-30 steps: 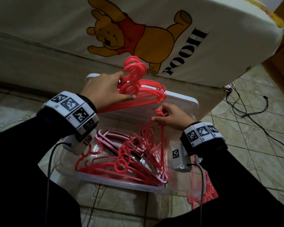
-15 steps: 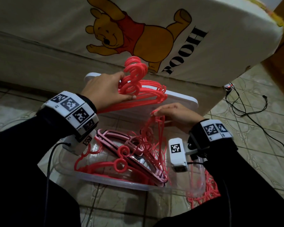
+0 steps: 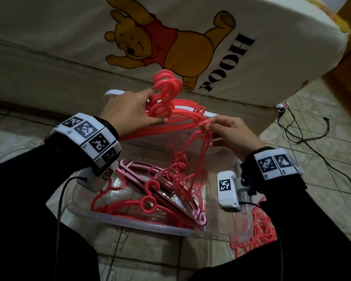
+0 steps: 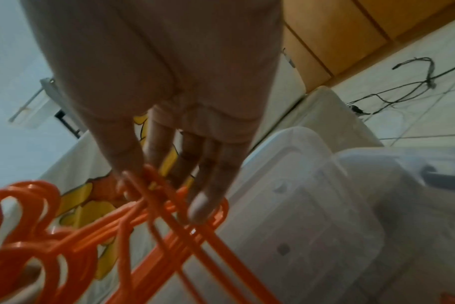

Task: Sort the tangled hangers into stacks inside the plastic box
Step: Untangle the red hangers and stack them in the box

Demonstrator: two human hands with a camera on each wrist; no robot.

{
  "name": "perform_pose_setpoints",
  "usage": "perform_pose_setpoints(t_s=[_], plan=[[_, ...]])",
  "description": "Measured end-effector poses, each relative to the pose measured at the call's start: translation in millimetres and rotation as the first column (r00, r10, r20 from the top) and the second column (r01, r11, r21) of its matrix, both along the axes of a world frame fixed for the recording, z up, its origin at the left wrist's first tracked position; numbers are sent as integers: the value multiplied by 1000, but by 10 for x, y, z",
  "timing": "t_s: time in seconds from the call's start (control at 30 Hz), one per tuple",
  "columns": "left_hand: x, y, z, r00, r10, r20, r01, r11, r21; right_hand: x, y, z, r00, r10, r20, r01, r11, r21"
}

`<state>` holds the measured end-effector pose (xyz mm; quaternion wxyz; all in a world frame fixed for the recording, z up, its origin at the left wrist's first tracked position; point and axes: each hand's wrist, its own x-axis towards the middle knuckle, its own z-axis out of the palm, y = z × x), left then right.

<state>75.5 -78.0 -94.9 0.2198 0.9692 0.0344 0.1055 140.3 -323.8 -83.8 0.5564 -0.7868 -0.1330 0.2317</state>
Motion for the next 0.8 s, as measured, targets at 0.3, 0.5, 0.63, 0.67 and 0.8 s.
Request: perform_pose_setpoints(t_s=[0.3, 0.5, 0.63, 0.67, 0.8], plan=[[-40, -135, 41, 997, -79, -4, 76, 972, -223, -40, 38, 130, 982, 50, 181, -107, 941, 321], [-68, -255, 34, 989, -140, -55, 127, 973, -193, -120, 99, 223, 916, 13, 402, -129, 956, 264], [-74, -271, 53, 982, -171, -86, 153, 971, -182, -79, 43, 285, 894, -87, 440, -60, 949, 309], [-78, -268, 64, 983, -162, -81, 144, 971, -190, -58, 15, 298, 896, -120, 427, -30, 944, 328], [-71, -190, 134, 996, -81, -25, 71, 958, -277, 60, -193, 314, 912, -188, 364, 55, 937, 346]])
